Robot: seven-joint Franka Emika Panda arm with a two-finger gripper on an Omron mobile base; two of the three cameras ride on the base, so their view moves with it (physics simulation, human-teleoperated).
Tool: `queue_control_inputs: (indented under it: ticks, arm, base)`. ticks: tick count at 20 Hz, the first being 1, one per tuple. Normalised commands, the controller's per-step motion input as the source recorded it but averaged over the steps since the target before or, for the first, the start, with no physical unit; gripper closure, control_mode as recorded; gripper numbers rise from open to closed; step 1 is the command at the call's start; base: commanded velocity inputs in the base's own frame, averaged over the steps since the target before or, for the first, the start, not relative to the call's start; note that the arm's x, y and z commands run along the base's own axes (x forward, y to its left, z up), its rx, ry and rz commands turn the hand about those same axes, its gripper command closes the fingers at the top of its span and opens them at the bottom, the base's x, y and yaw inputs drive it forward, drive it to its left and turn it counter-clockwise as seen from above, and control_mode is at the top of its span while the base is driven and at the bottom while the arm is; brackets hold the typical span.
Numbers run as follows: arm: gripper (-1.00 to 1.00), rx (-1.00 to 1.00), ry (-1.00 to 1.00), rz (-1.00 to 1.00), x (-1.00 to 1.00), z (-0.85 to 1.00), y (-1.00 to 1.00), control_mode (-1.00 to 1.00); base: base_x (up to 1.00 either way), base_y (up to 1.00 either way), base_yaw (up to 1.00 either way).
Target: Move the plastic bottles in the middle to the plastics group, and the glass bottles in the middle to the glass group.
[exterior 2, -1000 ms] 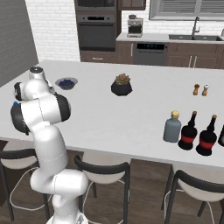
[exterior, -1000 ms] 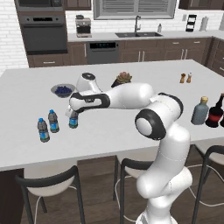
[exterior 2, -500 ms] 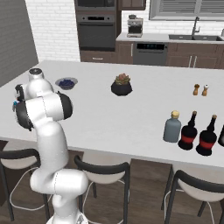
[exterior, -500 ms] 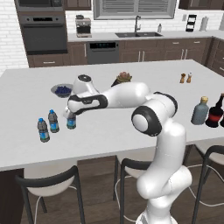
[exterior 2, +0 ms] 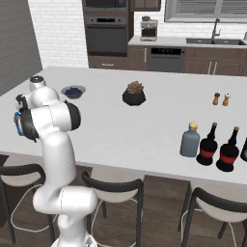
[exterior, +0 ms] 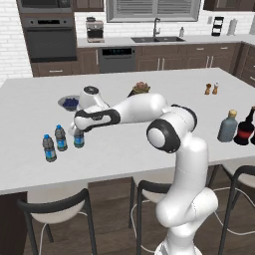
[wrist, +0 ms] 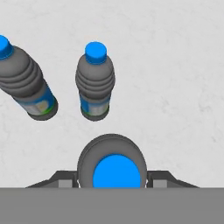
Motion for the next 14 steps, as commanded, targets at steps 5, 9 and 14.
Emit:
queue_control_inputs:
  ticks: [5,9,14]
  arm:
    - [1.00,-0.02,0.00,0.00,0.03,-0.43,0.00,-1.00]
    - [1.00,0.00,0.02,0.00,0.03,-0.61,0.00,-1.00]
    - [1.00,0.00,0.00,0.00,0.01,-0.27,0.00,-1.00]
  base:
    - [0.00,0.00,0.00]
    - [0.00,0.00,0.00]
    - [0.00,0.00,0.00]
